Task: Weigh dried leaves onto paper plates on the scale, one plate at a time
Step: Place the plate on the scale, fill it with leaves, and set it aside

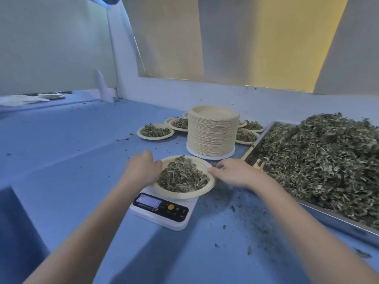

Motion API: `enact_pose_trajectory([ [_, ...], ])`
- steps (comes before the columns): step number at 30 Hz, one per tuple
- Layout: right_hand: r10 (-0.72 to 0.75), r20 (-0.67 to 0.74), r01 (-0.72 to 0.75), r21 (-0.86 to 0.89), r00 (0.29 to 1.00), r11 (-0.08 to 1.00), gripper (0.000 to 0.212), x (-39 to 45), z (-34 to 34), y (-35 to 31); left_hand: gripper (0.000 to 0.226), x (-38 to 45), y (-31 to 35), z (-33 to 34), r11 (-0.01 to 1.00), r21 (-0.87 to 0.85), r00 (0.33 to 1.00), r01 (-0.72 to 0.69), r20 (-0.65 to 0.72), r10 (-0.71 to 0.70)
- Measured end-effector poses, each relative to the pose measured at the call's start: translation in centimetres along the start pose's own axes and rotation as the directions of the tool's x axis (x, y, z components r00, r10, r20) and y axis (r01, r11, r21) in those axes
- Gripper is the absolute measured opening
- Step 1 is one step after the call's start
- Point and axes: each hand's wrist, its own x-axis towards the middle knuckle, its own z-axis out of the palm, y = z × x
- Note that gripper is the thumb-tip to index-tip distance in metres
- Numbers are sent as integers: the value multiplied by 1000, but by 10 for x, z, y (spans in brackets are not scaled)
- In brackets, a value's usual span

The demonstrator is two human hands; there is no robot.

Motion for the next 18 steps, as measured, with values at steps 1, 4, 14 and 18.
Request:
enact_pose_trajectory([
  [1,-2,-31,2,10,1000,1000,55,-1,1,-2,27,-1,-3,1,999,-12,999,36,33,-35],
  [4,3,-100,1,34,995,999,37,-3,3,-13,20,0,-8,5,994,-105,999,44,31,-41],
  [14,96,-213,77,681,972,728,30,44,1,-84,26,31,-46,-56,774,-632,957,30,-206,-205],
  [18,118,-72,5,871,990,491,20,88,12,-122,23,50,-84,-65,625,-777,943,72,-150,-296],
])
